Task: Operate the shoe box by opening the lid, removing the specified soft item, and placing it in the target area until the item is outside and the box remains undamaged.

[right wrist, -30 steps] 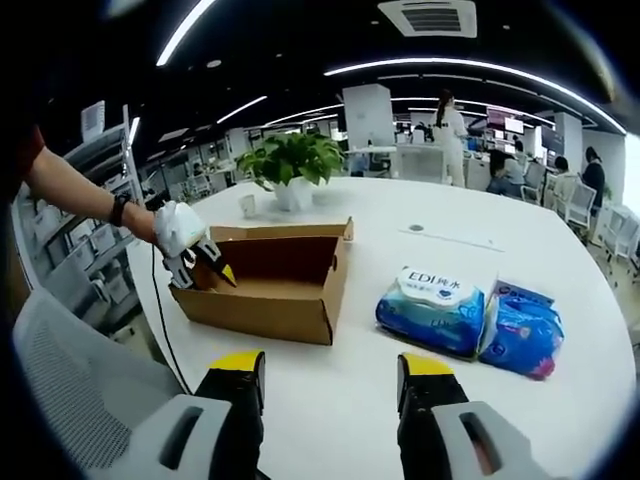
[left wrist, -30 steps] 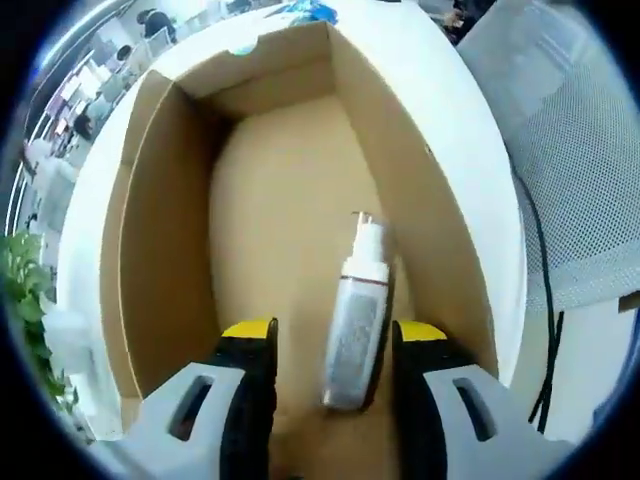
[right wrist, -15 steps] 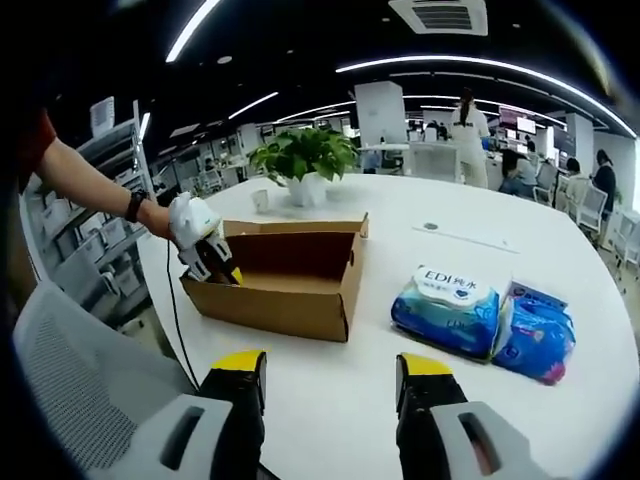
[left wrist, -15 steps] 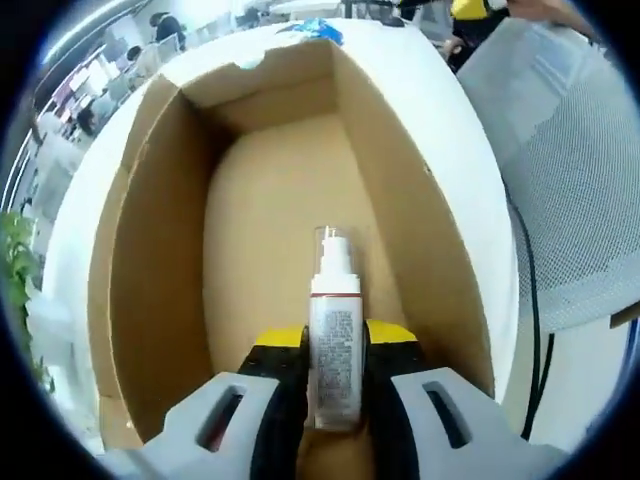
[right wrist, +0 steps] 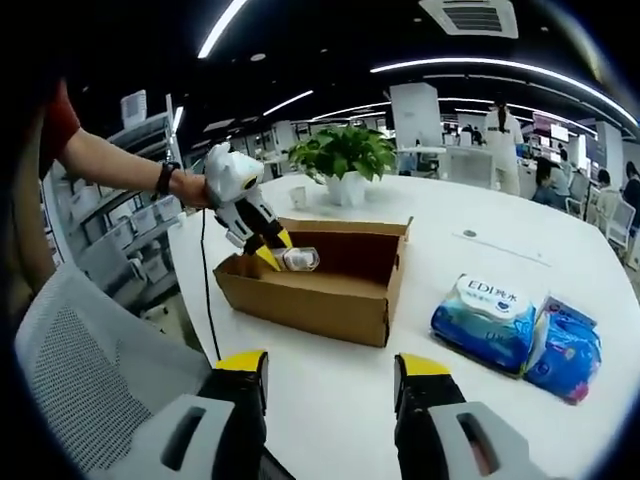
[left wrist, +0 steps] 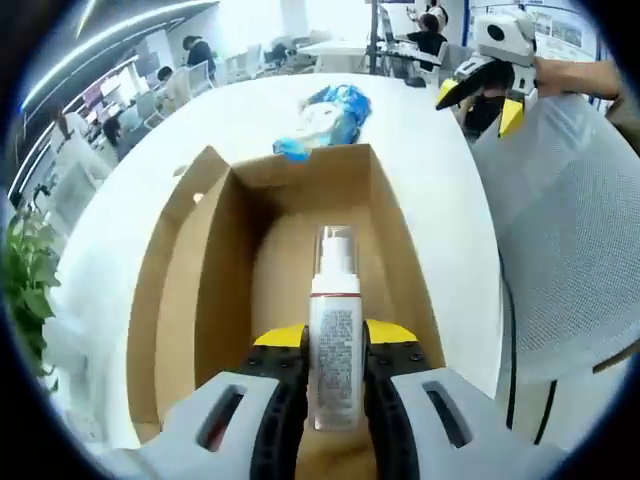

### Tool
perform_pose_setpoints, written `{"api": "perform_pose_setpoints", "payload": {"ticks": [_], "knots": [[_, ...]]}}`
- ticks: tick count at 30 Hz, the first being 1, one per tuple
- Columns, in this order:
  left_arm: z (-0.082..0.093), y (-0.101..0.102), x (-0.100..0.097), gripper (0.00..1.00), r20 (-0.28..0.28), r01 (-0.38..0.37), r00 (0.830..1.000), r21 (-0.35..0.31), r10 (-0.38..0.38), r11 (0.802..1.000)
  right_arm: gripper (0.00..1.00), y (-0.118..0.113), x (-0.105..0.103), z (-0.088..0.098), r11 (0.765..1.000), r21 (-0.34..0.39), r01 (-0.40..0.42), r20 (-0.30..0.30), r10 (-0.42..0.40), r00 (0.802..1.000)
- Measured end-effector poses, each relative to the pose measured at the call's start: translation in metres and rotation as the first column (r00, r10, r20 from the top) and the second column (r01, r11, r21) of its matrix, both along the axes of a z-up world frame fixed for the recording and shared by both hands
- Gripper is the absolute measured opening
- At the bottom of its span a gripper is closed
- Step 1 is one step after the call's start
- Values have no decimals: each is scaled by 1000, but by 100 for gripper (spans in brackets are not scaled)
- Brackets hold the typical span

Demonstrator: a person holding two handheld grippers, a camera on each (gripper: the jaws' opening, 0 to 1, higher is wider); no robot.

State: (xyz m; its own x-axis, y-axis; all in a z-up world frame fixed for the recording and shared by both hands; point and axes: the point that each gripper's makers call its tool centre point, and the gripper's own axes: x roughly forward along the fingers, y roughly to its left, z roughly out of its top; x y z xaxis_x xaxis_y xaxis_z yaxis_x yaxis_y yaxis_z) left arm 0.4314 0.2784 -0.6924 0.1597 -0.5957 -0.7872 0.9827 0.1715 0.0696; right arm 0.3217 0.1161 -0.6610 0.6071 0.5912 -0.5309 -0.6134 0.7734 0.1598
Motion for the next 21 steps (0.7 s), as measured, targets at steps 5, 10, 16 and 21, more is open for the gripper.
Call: {"api": "perform_pose_setpoints", "payload": {"ticks": [5, 10, 16, 21], "knots": [[18, -19, -2, 18, 33, 48, 998, -17, -47, 999, 48, 1, 0, 2, 1000, 9, -4, 3, 4, 1000], [37, -40, -9, 18, 68, 119, 991, -32, -116, 992, 47, 0, 1, 3, 1000, 7, -7, 11, 7, 1000], [53, -63, -18, 19, 107, 203, 974, -38, -198, 978, 47, 1, 3, 10, 1000, 26, -3, 34, 2, 999], [58, -77, -27, 19, 116, 266, 959, -40, -260, 963, 47, 3, 4, 13, 999, 37, -6, 46, 5, 999]]}}
